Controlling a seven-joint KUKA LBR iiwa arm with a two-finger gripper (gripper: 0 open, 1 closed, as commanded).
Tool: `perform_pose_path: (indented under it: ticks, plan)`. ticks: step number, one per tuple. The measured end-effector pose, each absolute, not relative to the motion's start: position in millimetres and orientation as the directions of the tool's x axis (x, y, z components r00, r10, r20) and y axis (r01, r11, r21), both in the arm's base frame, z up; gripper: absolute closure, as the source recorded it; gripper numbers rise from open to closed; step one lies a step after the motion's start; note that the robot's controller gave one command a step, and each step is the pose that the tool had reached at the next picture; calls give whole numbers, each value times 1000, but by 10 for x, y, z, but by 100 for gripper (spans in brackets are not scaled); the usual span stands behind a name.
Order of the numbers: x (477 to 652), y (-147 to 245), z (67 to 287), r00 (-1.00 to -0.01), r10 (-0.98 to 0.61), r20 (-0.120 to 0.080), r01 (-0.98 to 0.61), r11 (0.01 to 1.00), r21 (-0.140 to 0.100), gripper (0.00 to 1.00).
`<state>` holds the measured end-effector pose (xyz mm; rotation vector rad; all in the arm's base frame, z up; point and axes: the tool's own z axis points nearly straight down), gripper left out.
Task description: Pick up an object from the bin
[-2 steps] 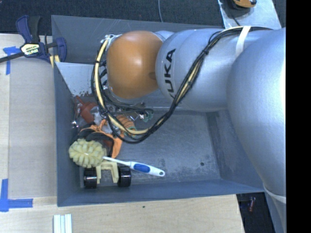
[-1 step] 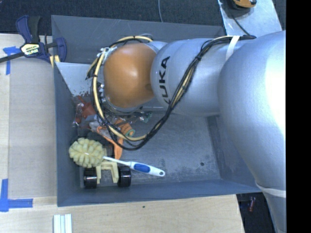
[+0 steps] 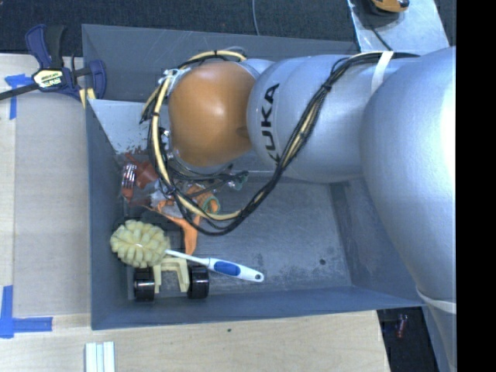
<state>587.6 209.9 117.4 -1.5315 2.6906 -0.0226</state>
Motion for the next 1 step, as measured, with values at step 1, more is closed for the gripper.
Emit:
perform_pose_path:
  ticks: [1]
  plan:
    - [6110,2218,890,-174,-984,-27,-983,175,-48,100]
